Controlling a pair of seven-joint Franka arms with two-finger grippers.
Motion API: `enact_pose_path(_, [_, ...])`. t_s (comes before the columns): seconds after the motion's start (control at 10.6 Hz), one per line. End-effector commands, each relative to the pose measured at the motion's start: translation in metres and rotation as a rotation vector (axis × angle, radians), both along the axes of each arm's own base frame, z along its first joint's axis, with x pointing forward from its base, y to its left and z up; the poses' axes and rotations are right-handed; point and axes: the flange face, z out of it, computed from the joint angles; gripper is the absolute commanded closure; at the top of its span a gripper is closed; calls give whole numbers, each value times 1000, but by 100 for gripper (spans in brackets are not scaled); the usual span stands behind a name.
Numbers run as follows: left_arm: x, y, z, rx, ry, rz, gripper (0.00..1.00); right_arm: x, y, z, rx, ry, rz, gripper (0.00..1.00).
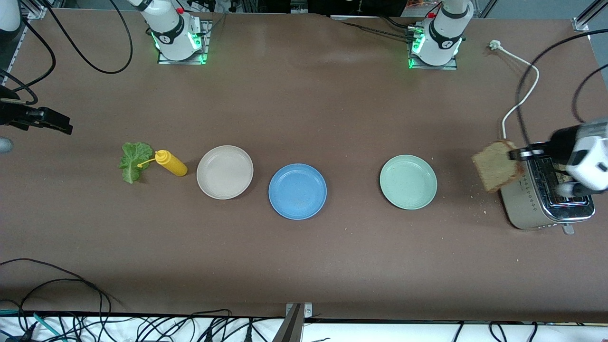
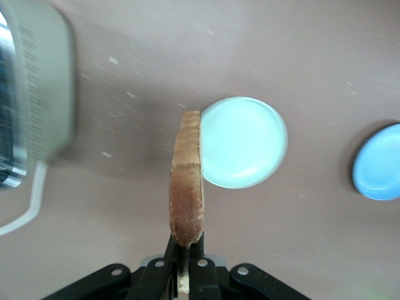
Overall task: Make sandwich in blue plate with both arms
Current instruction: 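Carry the bread slice with the left gripper onto the blue plate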
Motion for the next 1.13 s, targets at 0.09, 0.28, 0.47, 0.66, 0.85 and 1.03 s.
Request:
enact_pose_path(0.09, [4, -152, -12, -188, 53, 165, 100, 1, -1, 4, 7, 4, -2, 0])
enact_pose_path(0.28, [6, -241, -47, -243, 20, 248, 100, -1, 0, 4, 8, 10, -6, 0])
enact_pose_path(0.47, [5, -318, -82, -287, -6, 341, 100, -2, 0, 6, 19, 14, -9, 0])
enact_pose_path(0.66, [-7, -381, -114, -324, -36, 367, 100, -3, -6, 7, 45, 10, -32, 0])
enact_pose_path(0.85, [-22, -435, -146, -362, -59, 391, 100, -3, -15, 8, 56, 4, -50, 0])
enact_pose_path(1.03, [-37, -470, -174, -384, -83, 382, 100, -3, -27, 7, 53, 5, -70, 0])
